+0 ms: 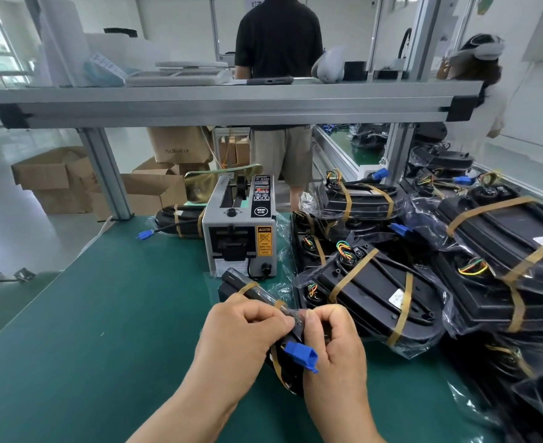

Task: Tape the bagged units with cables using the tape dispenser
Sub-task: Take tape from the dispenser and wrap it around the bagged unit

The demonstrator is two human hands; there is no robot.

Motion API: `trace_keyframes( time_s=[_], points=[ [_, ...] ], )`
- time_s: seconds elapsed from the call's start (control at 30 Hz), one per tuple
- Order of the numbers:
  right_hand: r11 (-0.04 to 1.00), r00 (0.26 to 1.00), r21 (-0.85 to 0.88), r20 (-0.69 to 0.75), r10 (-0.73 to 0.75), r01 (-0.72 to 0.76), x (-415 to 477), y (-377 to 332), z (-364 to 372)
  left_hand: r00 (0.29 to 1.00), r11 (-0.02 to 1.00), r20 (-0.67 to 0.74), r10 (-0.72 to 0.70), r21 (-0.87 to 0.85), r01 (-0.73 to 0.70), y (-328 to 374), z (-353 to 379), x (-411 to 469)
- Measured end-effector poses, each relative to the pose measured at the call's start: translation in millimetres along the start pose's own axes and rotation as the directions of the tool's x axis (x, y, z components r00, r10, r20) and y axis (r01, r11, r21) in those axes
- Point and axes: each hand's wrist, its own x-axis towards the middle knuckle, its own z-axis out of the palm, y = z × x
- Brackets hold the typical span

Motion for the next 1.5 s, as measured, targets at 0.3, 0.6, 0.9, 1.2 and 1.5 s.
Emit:
trace_keyframes(
  time_s=[0.3, 0.6, 0.9, 1.2, 1.5],
  points=[
    [1.000, 1.000, 0.024, -0.009, 0.005, -0.005, -1, 2, 1, 0.992, 0.991, -0.111, 0.061, 0.122, -0.048, -9, 6, -2],
    [1.000, 1.000, 0.013, -0.002, -0.001, 0.002, -1, 2, 0, 0.989, 0.985, -0.124, 0.077, 0.161, -0.057, -9, 7, -1],
    [1.000, 1.000, 0.028, 0.010, 0.004, -0.005, -1, 2, -1, 0.983, 0.959, -0.143, 0.113, 0.276, -0.070, -7, 6, -2],
    [0.999, 1.000, 0.049, -0.007, -0.015, 0.015, -1, 4, 1, 0.982, 0.975, -0.175, 0.072, 0.220, -0.032, -10, 0, 12],
    [0.991, 0.982, 0.080, 0.167, 0.094, -0.108, 11, -5, -11, 0.991, 0.976, -0.114, 0.066, 0.214, -0.040, -13, -3, 16]
  ],
)
